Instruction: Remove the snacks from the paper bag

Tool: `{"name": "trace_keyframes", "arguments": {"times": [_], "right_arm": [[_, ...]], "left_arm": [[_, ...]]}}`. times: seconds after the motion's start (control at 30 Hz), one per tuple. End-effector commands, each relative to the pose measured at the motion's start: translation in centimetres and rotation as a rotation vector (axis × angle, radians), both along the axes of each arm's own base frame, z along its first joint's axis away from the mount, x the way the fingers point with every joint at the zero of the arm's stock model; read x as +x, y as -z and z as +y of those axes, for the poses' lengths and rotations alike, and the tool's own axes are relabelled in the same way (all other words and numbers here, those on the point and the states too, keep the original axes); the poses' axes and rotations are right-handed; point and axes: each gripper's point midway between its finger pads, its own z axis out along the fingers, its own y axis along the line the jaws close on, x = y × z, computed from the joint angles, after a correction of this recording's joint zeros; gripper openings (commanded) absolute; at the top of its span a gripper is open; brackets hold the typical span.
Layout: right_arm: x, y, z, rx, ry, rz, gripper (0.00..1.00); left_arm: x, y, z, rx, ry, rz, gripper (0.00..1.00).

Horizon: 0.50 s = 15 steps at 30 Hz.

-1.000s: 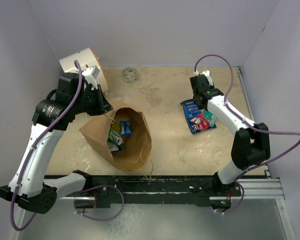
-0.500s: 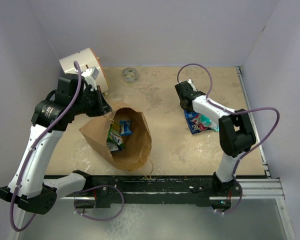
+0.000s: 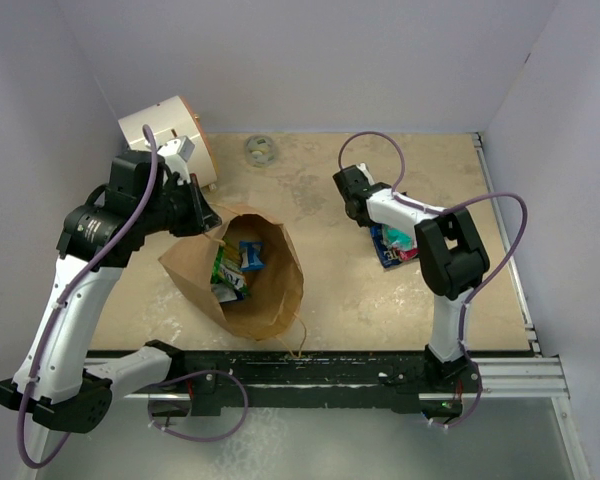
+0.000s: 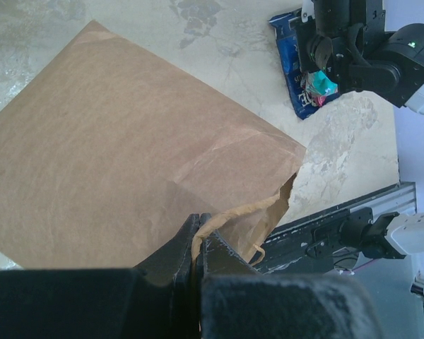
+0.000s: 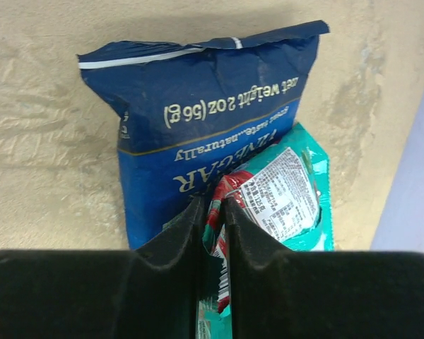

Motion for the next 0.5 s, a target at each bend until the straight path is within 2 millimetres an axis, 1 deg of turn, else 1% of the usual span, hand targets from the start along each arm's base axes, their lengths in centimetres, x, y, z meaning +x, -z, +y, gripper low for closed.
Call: {"name": "trace_keyframes", "arguments": {"times": [0.0, 0.1, 0.23, 0.27, 0.37, 0.47], "right_arm": [[0.5, -0.9, 1.8, 0.125, 0.016, -0.049, 0.23], [0.0, -2.3, 1.8, 0.156, 0.005, -0.068, 0.36], [-0.5, -4.9, 2.9, 0.255, -0.032, -0.111, 0.58], [-0.6, -5.8, 3.1, 0.278, -0.045, -0.126, 0.64], [-0.9, -7.7, 3.8, 0.327, -0.08, -0.143, 0.72], [-1.3, -9.1, 4.5, 0.373, -0.111, -0.147, 0.76]], "left_arm": [[-0.5, -1.4, 0.4, -0.013, -0.012, -0.051, 0.0], [-0.8, -1.2, 0.6, -0.01, -0.013, -0.051, 0.0], [-1.0, -0.9, 0.9, -0.001, -0.019, -0.05, 0.0], [-1.1, -0.8, 0.9, 0.002, -0.018, -0.049, 0.0], [-1.2, -0.5, 1.1, 0.01, -0.02, -0.049, 0.0], [-1.5, -0.2, 1.2, 0.011, -0.021, -0.047, 0.0]]}}
